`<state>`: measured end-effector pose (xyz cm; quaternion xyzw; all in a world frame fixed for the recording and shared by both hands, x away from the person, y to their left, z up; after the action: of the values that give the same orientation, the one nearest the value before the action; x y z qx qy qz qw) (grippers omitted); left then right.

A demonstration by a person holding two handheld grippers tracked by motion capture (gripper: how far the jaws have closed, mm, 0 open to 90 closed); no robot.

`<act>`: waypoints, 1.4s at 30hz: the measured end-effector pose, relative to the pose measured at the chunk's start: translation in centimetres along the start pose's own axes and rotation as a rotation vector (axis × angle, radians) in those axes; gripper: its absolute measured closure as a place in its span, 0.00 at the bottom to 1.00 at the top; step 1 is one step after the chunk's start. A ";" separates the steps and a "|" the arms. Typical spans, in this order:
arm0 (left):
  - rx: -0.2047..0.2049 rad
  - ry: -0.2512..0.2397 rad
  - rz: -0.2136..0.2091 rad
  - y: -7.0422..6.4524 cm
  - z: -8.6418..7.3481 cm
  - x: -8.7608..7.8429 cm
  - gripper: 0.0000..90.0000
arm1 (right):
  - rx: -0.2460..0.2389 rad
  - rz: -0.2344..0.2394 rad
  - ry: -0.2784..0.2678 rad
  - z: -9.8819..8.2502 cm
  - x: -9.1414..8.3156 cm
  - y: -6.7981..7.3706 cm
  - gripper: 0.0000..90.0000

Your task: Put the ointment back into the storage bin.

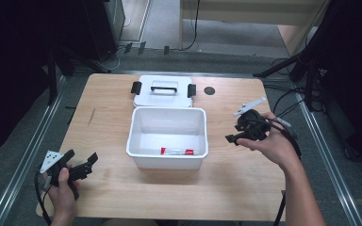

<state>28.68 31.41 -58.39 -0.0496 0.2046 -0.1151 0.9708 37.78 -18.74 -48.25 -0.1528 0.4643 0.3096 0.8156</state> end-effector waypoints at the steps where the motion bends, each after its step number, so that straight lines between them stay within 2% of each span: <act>1: 0.001 0.000 0.000 0.0 0.0 0.0 0.00 | 0.018 -0.012 -0.012 -0.7 0.3 -0.3 0.39; 3: 0.001 -0.001 0.000 0.0 0.0 0.0 0.00 | 0.026 -0.020 -0.023 -1.2 0.5 -0.6 0.36; 4: 0.002 0.000 0.001 0.0 0.0 0.0 0.00 | 0.076 -0.043 -0.051 -2.8 1.2 -1.3 0.33; 5: 0.004 0.000 0.001 0.0 0.0 0.0 0.00 | 0.096 -0.050 -0.068 -3.3 1.3 -1.5 0.31; 6: 0.004 0.000 0.001 0.0 0.0 0.0 0.00 | 0.096 -0.050 -0.068 -3.3 1.3 -1.5 0.31; 7: 0.005 0.000 0.002 0.0 0.0 0.0 0.00 | 0.130 -0.067 -0.103 -4.1 1.5 -1.9 0.28; 8: 0.005 0.001 0.002 0.0 0.0 0.0 0.00 | 0.161 -0.090 -0.127 -4.8 1.6 -2.3 0.15; 9: 0.006 0.001 0.003 0.0 0.0 0.0 0.00 | 0.198 -0.134 -0.131 -5.6 1.7 -2.9 0.04; 10: 0.008 0.001 0.005 0.0 0.0 0.0 0.00 | 0.250 -0.177 -0.126 -6.4 1.8 -3.6 0.01; 11: 0.009 0.002 0.006 0.0 0.0 0.0 0.00 | 0.306 -0.200 -0.153 -7.2 1.9 -4.3 0.00; 13: 0.011 0.003 0.006 -0.1 0.0 0.0 0.00 | 0.361 -0.184 -0.216 -8.2 1.8 -4.9 0.00; 14: 0.011 0.000 0.008 -0.1 0.0 0.0 0.00 | 0.394 -0.175 -0.264 -9.6 2.0 -5.4 0.00; 16: 0.017 0.004 0.010 -0.1 0.0 0.0 0.00 | 0.405 -0.181 -0.277 -10.1 2.1 -5.5 0.00; 20: 0.031 0.005 0.018 -0.2 0.0 0.1 0.00 | 0.420 -0.179 -0.333 -13.0 2.6 -5.9 0.00; 21: 0.036 0.007 0.020 -0.2 0.0 0.0 0.00 | 0.422 -0.170 -0.364 -14.1 2.6 -6.1 0.00; 22: 0.036 0.007 0.020 -0.2 0.0 0.0 0.00 | 0.422 -0.170 -0.364 -14.1 2.6 -6.1 0.00; 23: 0.037 0.005 0.023 -0.2 0.0 0.1 0.00 | 0.427 -0.162 -0.405 -15.0 2.3 -6.3 0.00; 25: 0.043 0.003 0.028 -0.3 0.0 0.1 0.00 | 0.437 -0.150 -0.438 -15.8 2.1 -6.5 0.00; 26: 0.043 0.003 0.031 -0.3 0.0 0.0 0.00 | 0.437 -0.150 -0.438 -15.8 2.1 -6.5 0.00; 27: 0.042 0.007 0.032 -0.2 0.0 0.0 0.00 | 0.447 -0.136 -0.456 -16.6 2.0 -6.7 0.00; 28: 0.042 0.007 0.032 -0.2 0.0 0.0 0.00 | 0.447 -0.136 -0.456 -16.6 2.0 -6.7 0.00; 29: 0.040 0.004 0.031 -0.2 0.0 0.0 0.00 | 0.466 -0.123 -0.464 -16.9 1.8 -6.7 0.00; 31: 0.032 0.001 0.034 -0.1 0.0 0.0 0.00 | 0.500 -0.126 -0.484 -17.4 1.4 -6.7 0.00; 33: 0.026 -0.003 0.034 -0.1 0.0 0.0 0.00 | 0.504 -0.123 -0.492 -17.4 1.3 -6.6 0.00; 38: 0.020 -0.002 0.032 -0.1 0.0 0.0 0.00 | 0.517 -0.178 -0.512 -17.9 1.2 -6.9 0.01; 42: 0.020 -0.008 0.028 -0.1 0.0 -0.1 0.00 | 0.535 -0.181 -0.482 -18.0 1.4 -7.2 0.02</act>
<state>28.60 31.30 -58.32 -0.0374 0.2004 -0.1032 0.9735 30.99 -33.37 -59.13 0.1027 0.3080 0.1313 0.9367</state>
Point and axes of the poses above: each handheld gripper's, and its own axes: x roughly forward along the jaws, z roughly out of its top, y roughly to its left, the point moved 8 cm from there along x, roughly forward along the jaws, and after that the axes turned 8 degrees about x, right-handed, at the moved point
